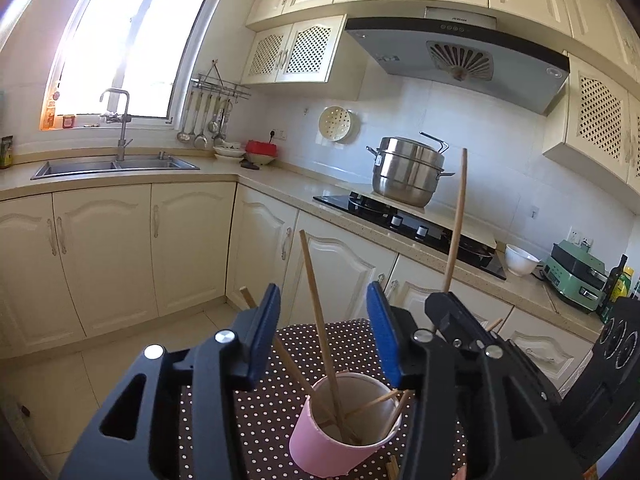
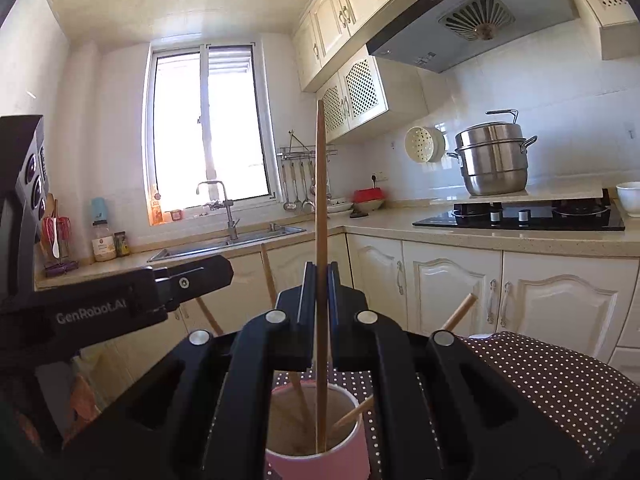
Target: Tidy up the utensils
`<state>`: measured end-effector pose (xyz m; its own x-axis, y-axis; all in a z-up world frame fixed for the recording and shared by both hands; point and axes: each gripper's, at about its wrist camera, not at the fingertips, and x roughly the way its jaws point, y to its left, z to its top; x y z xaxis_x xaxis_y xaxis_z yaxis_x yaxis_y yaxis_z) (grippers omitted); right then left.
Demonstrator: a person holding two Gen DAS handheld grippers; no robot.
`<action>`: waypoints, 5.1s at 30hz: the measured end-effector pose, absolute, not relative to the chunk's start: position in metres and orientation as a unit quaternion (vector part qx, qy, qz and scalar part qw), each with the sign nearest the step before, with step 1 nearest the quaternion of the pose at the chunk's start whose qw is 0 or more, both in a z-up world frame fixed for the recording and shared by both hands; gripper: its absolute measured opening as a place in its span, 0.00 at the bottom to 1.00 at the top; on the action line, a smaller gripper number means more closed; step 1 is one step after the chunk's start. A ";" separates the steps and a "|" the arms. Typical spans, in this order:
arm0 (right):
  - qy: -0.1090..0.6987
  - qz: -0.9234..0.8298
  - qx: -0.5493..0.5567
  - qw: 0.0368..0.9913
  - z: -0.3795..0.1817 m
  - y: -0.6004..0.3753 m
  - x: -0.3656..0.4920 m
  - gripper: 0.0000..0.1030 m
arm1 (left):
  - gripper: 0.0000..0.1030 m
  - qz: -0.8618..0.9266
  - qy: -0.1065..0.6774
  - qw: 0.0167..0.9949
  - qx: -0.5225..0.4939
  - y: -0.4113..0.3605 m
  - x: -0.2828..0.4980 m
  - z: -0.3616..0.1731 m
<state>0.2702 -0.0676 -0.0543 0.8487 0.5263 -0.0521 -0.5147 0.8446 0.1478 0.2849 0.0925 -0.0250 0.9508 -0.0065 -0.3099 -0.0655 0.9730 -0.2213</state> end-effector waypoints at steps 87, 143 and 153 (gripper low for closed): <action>0.466 0.287 -0.032 0.836 -0.158 -0.113 0.198 0.06 | 0.36 0.017 0.554 0.829 -0.076 0.007 0.223 -0.194; 0.333 0.282 0.091 0.895 -0.111 -0.140 0.241 0.06 | 0.30 -0.090 0.429 0.894 -0.096 0.034 0.265 -0.126; 0.358 0.288 0.091 0.884 -0.133 -0.150 0.244 0.06 | 0.28 -0.077 0.521 0.842 -0.119 0.037 0.302 -0.170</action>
